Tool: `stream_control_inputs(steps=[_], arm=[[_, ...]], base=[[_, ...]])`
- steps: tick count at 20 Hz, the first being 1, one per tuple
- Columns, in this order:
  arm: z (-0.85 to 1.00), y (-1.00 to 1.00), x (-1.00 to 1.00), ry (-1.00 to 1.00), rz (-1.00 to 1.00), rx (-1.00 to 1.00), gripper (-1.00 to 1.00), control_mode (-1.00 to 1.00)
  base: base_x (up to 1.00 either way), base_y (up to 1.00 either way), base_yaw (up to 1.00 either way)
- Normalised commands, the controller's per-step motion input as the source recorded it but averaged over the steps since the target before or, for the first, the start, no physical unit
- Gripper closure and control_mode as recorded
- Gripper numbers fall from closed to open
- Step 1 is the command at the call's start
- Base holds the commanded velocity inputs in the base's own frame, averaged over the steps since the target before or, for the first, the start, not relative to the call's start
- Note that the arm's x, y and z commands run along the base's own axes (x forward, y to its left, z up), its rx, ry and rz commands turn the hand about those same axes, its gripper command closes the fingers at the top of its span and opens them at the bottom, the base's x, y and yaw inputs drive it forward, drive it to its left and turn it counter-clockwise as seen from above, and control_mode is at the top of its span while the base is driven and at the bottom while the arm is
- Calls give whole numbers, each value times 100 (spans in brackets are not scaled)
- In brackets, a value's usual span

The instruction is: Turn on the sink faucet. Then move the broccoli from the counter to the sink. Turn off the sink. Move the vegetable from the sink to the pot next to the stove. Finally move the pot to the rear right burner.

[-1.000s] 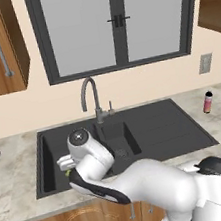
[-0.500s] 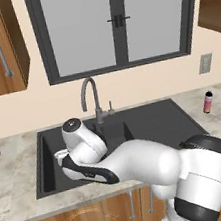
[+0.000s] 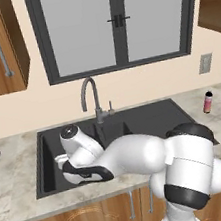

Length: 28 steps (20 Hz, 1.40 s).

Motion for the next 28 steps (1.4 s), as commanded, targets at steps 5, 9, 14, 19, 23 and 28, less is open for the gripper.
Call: stream_control_inputs(steps=[5,9,14,19,23,28], arm=[[-16,2,24,2,-11,0,-100,-100],[-21,0,11,5,-5,0,-100,-100],[-12,1,21,6,-3,0,-100,-100],[-7,8,29,5,-5,0,-100,-100],[-17,7,23,1,-6,0,-100,-100],[-24,9,12,0,-10,-1,-100,-100]], base=[[0,0,0],[0,0,0],[0,0,0],[0,0,0],[0,0,0],[0,0,0]])
